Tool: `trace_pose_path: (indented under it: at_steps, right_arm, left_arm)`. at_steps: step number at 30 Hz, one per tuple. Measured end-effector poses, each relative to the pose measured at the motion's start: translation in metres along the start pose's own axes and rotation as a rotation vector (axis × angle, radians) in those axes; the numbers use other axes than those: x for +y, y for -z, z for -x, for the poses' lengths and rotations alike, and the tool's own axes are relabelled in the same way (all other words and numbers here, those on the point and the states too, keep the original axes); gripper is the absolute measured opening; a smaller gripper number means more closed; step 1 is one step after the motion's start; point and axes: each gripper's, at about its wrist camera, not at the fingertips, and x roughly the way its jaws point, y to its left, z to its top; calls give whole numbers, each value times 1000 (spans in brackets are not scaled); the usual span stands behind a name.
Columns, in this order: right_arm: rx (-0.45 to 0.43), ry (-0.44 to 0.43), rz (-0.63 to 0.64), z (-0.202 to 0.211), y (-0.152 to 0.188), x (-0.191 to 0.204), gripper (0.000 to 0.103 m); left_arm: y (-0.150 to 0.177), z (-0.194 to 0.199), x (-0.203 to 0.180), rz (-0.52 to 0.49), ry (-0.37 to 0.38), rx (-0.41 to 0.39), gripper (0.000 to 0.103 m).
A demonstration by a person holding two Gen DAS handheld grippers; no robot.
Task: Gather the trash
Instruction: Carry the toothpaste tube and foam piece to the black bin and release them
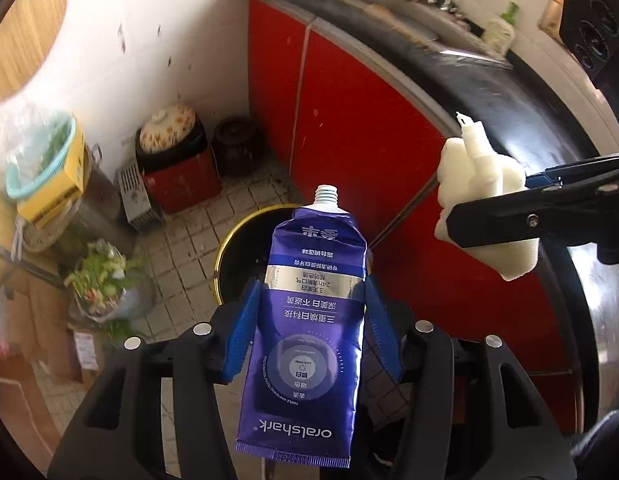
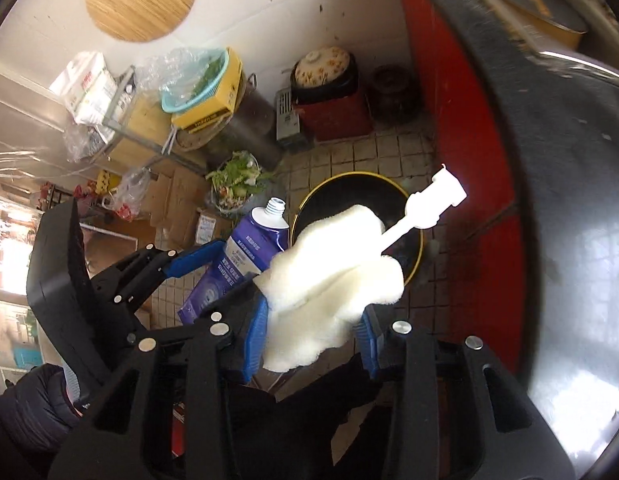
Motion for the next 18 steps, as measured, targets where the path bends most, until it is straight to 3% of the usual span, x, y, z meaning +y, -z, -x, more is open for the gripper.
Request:
trace_pose_path:
  at_steps: [8,9,10,11,18]
  right_arm:
    - [85,16,-9,-64,-43,-9,45]
    - [85,13,-13,-67,-45,-9,53]
    - [88,14,-21,-69,-47,-11,69]
    - [93,9,-24,-72,-50,-13,76]
    - [122,-1,-33,-83,-50,-18,78]
  left_arm:
    - [-3,-56,16,74,42,32,56]
    - [-3,-61,16,78,40,36,71]
    - [-2,-65,17,82,30,38,79]
    - [-2,-67,17,83,18,29,84]
    - [-1,-72,17,86,1,42,84]
